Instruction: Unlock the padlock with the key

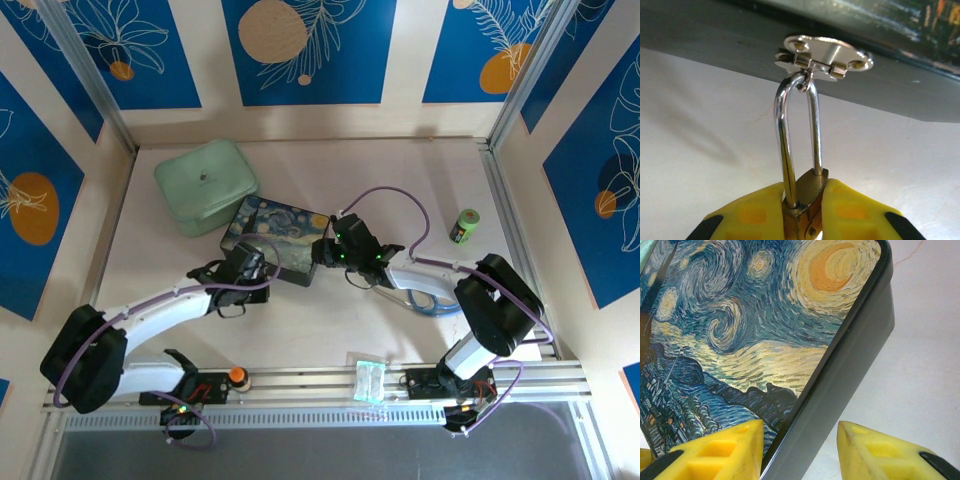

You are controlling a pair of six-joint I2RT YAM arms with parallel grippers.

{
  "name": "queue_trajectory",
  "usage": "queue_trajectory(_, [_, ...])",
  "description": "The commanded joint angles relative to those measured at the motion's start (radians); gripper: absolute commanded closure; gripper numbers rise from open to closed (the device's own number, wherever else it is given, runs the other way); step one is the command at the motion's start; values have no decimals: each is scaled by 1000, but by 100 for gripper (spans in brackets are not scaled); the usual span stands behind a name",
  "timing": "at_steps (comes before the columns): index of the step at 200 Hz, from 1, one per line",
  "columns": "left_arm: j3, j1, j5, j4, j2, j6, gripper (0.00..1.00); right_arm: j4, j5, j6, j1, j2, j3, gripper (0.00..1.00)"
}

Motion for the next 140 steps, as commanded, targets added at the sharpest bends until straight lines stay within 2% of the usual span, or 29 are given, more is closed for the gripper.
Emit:
queue_trajectory(1, [-64,16,207,101,-6,-85,95,-2,-32,-38,-12,-40,-109,58])
queue_trajectory(20, [-85,13,248,185,2,-201,97,109,-81,-76,-17,-127,-181,46])
queue_trajectory(40, [-91,13,247,202,-2,-269,100,89,-102,-162,-12,-186,-193,39])
queue_trajectory(66, [-103,12,282,255,-9,-376,100,73,19,-343,92,-268,-234,35])
queue_trajectory(84, [-108,6,294,296,-6,-444,100,88,88,-440,180,-315,-269,35])
queue_trajectory(105, [-121,0,316,358,11,-502,100,146,60,-473,250,-330,-310,38])
queue_trajectory(140, [-135,-14,331,428,29,-557,100,223,80,-562,356,-161,-267,47])
